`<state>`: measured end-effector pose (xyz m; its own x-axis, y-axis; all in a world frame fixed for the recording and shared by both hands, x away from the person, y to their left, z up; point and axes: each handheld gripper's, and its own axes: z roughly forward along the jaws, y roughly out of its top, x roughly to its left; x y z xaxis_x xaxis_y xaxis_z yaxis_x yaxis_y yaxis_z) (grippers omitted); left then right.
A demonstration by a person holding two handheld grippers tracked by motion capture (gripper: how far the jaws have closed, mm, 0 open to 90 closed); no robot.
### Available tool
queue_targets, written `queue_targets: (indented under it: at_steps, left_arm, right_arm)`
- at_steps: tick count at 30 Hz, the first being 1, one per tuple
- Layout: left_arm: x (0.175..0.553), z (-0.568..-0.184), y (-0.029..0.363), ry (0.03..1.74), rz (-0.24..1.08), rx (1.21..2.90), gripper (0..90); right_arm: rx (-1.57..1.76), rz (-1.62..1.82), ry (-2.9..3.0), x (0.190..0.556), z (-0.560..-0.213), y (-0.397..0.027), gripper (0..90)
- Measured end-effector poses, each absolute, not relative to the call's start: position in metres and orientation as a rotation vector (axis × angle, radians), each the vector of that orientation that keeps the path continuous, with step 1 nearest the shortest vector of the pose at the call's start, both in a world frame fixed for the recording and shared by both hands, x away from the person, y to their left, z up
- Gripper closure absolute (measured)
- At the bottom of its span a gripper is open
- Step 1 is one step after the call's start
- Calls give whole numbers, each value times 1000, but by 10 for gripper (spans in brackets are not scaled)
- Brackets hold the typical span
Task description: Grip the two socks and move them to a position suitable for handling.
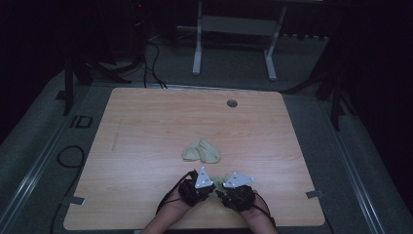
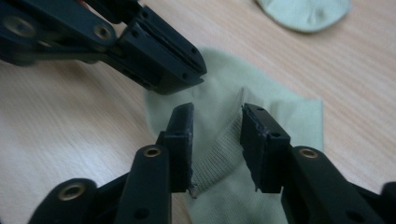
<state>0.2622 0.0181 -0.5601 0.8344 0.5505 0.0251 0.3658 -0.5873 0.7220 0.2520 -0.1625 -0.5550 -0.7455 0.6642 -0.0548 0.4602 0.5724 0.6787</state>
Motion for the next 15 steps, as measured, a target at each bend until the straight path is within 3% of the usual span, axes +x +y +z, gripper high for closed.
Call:
queue_targets:
  at_steps: [7, 9, 15]
  left_arm:
    - [265, -567, 20, 677, 317, 2281, 874]
    - [267, -568, 24, 664, 310, 2279, 880]
    - [266, -568, 25, 643, 320, 2278, 886]
  right_arm:
    - [934, 913, 2507, 250, -558, -166, 723]
    - [923, 912, 2532, 247, -557, -165, 831]
    - [922, 967, 2530, 243, -542, -171, 857]
